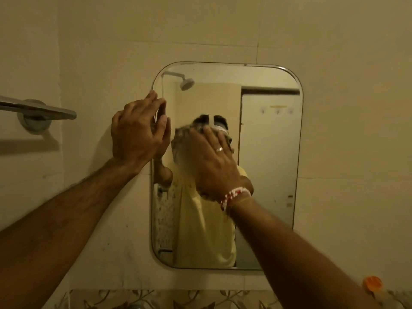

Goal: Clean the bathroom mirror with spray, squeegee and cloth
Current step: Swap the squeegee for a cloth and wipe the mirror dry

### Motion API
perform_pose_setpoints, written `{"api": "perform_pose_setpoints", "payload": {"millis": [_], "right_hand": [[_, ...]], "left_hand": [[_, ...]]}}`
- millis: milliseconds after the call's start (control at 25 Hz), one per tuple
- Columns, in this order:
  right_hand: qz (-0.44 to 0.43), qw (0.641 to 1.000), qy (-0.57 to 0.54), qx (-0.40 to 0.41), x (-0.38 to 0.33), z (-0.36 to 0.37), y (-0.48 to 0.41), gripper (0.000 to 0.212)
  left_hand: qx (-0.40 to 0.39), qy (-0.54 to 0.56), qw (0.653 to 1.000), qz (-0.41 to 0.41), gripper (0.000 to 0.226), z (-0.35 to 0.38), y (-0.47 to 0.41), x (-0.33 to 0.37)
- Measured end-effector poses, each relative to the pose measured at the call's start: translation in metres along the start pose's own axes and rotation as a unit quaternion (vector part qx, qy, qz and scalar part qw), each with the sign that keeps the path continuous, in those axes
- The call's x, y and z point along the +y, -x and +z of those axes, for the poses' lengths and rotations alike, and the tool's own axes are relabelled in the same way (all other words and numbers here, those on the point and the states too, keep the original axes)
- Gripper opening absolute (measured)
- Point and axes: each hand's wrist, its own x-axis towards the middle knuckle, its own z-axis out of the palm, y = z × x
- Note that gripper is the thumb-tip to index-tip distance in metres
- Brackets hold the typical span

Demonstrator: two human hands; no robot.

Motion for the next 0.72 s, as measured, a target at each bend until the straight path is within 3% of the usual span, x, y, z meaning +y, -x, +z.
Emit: {"api": "perform_pose_setpoints", "payload": {"millis": [120,240,360,440,560,720], "right_hand": [[-0.052,0.997,-0.010,-0.054,-0.024,0.018,0.063,0.054],[-0.157,0.984,-0.009,-0.087,-0.033,0.030,0.119,0.058],[-0.279,0.950,-0.016,-0.136,-0.008,0.022,0.114,0.057],[-0.314,0.939,-0.010,-0.140,0.010,0.012,0.083,0.052],[-0.235,0.967,0.002,-0.094,0.032,-0.007,0.019,0.047],[-0.037,0.999,0.032,0.004,0.063,-0.031,-0.072,0.050]], "left_hand": [[-0.008,-0.007,1.000,0.001,0.053,-0.001,-0.001,-0.001],[-0.008,-0.014,1.000,-0.001,0.054,-0.002,-0.001,0.000],[0.002,-0.017,1.000,0.007,0.055,0.000,0.001,-0.001],[0.010,-0.018,1.000,0.011,0.054,0.004,0.001,-0.002],[0.028,-0.010,1.000,0.008,0.053,0.009,0.003,-0.005],[0.059,-0.007,0.998,0.011,0.052,0.017,0.005,-0.007]]}}
